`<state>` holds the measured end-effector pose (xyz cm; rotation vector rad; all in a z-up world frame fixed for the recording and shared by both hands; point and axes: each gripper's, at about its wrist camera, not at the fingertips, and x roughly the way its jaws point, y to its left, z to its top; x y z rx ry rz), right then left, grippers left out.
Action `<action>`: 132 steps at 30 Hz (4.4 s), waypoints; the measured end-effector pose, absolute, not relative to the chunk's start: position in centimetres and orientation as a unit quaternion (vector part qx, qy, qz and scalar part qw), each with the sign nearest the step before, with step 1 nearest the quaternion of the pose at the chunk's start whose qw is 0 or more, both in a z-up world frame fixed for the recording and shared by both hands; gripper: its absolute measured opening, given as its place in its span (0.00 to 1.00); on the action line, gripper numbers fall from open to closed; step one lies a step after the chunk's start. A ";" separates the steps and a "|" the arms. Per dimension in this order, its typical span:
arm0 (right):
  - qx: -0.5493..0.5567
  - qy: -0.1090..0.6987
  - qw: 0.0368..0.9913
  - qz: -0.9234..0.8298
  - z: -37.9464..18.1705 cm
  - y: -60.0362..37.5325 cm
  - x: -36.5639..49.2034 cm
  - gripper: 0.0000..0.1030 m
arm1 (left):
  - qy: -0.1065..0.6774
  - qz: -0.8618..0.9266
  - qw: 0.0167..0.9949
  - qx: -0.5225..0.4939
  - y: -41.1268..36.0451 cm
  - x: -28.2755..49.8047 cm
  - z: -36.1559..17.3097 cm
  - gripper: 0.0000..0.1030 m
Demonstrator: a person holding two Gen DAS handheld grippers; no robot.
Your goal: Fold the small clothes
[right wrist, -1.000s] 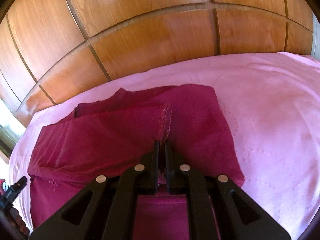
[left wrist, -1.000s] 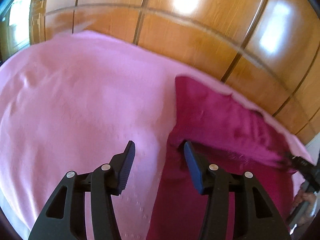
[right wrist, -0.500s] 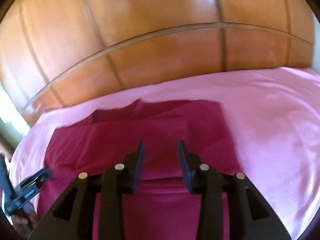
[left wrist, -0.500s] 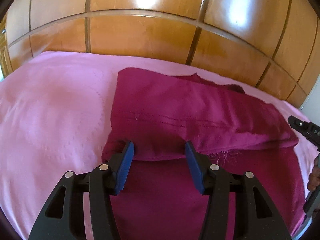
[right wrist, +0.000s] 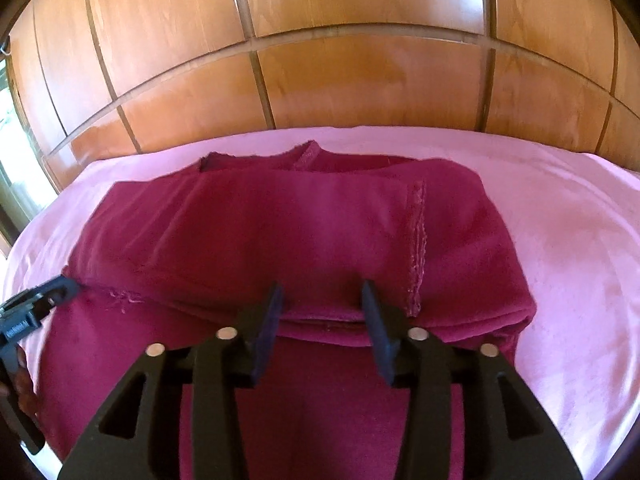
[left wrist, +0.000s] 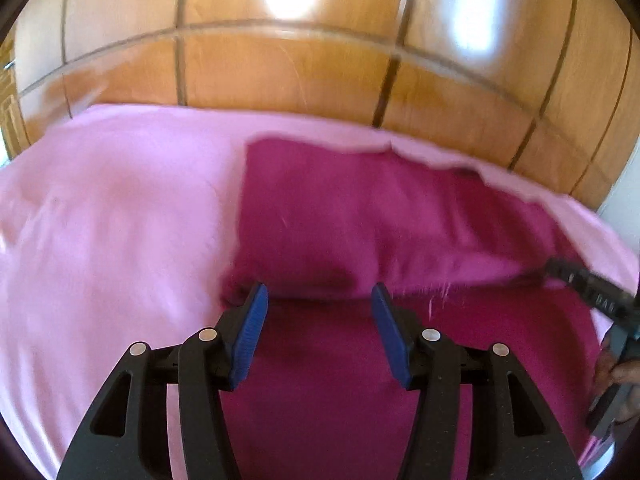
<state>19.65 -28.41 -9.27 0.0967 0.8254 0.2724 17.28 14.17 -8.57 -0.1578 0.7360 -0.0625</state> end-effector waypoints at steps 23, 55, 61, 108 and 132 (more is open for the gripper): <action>0.031 0.410 0.908 0.087 -11.3 -26.1 27.6 0.69 | 0.390 -0.005 0.914 -0.115 16.7 29.6 -10.9 0.52; -0.003 0.384 0.919 0.090 -11.2 -26.1 23.3 0.92 | 0.353 0.003 0.935 -0.028 11.8 20.0 -10.0 0.65; -0.001 0.386 0.918 0.088 -11.4 -26.0 23.5 0.95 | 0.358 0.000 0.933 -0.032 11.9 20.3 -10.3 0.66; 0.059 0.532 0.837 0.114 -12.8 -38.4 -0.9 0.56 | 0.505 -0.086 0.848 -0.137 18.9 -2.3 -14.1 0.54; 0.280 0.476 0.803 0.224 -8.7 -37.7 7.1 0.08 | 0.398 -0.259 0.843 -0.251 18.6 7.0 -6.4 0.00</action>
